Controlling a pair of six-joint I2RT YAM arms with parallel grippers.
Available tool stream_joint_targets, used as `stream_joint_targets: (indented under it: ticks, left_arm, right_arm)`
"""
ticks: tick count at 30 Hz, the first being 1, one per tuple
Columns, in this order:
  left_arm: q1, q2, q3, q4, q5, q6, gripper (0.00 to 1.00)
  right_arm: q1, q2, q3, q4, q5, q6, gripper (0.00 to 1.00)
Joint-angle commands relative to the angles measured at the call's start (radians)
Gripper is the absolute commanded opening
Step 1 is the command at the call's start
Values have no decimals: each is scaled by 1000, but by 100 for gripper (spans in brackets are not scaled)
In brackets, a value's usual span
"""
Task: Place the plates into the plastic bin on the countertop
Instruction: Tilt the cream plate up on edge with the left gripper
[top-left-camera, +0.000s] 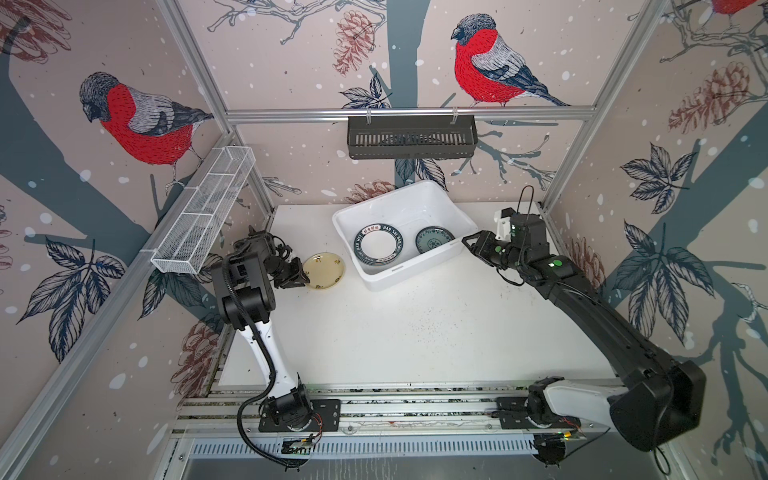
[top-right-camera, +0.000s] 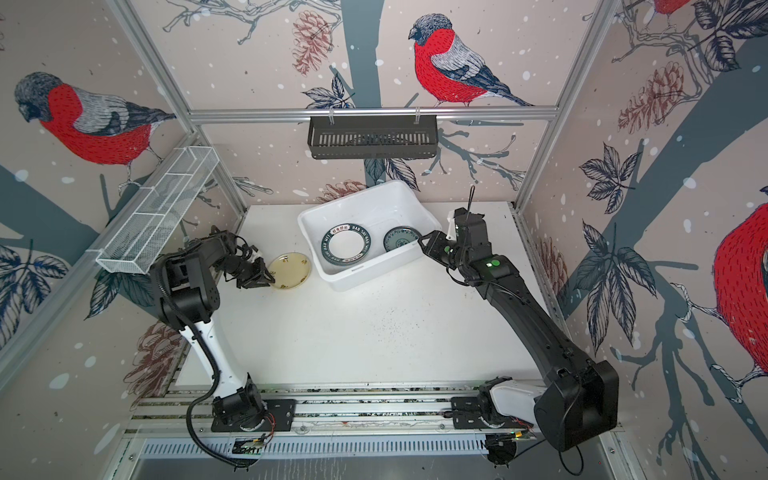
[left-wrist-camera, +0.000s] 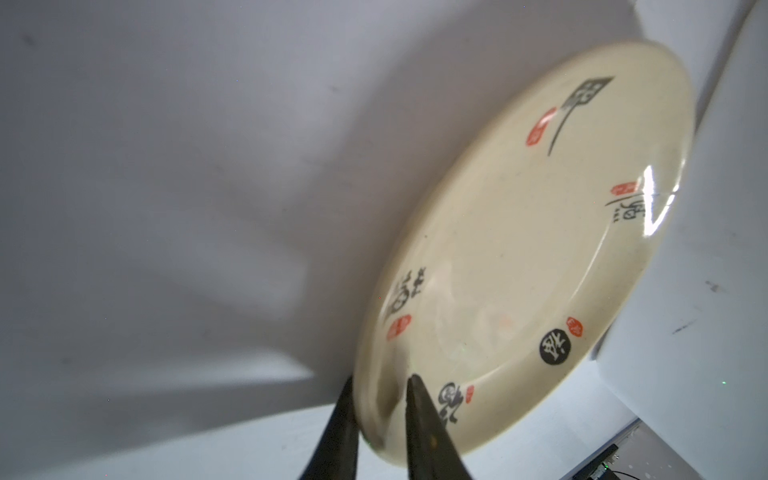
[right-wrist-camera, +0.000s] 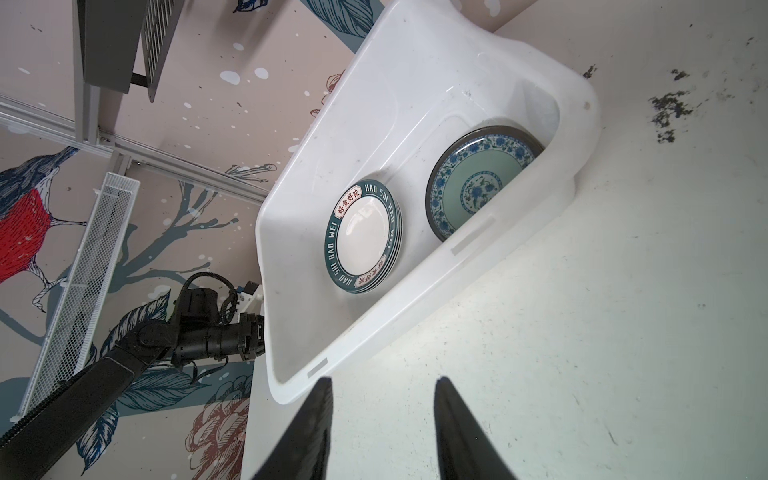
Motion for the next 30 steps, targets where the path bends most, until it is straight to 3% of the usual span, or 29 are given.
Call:
stream_joint_targets:
  ticks: [1, 18, 30]
  left_arm:
    - [6, 6, -5, 1, 31, -10, 18]
    - [27, -28, -19, 10, 105, -25, 0]
    - [31, -136, -5, -9, 92, -19, 0]
  right_arm:
    - [7, 2, 13, -2, 9, 4, 42]
    - [29, 97, 92, -19, 9, -7, 42]
    - [37, 122, 102, 4, 1, -14, 42]
